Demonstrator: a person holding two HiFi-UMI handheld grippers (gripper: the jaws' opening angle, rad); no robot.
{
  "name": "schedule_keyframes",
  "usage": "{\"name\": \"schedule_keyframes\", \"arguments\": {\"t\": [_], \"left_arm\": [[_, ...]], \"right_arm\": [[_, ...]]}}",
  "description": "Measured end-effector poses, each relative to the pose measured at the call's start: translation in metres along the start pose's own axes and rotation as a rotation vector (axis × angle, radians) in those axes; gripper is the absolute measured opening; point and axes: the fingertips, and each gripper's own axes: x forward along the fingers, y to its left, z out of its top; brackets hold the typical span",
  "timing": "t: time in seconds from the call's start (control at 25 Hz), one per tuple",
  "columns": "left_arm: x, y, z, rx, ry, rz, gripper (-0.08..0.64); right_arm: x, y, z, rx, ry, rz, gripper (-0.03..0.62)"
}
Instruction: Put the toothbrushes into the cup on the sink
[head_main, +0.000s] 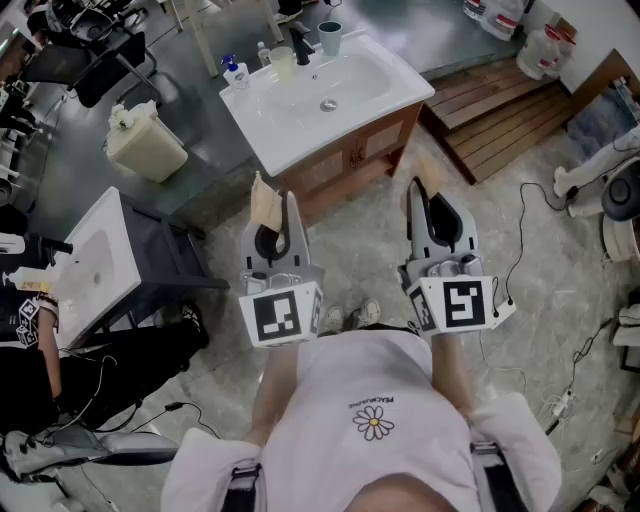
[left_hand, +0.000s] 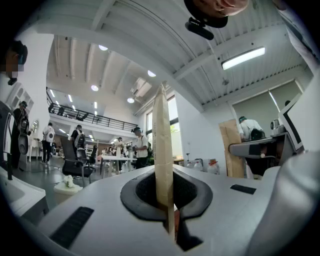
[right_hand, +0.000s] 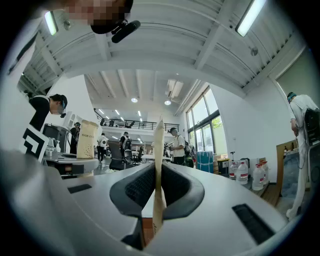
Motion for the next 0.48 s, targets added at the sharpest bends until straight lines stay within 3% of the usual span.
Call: {"name": "schedule_keyframes", "arguments": {"t": [0.48], "left_arm": [[0.001,-0.014,0.0,-0.01,-0.001,-0.011,0.014]], "right_arm": [[-0.01,-0.013,-0.001,-0.002,-0.008,-0.01,0.026]]}}
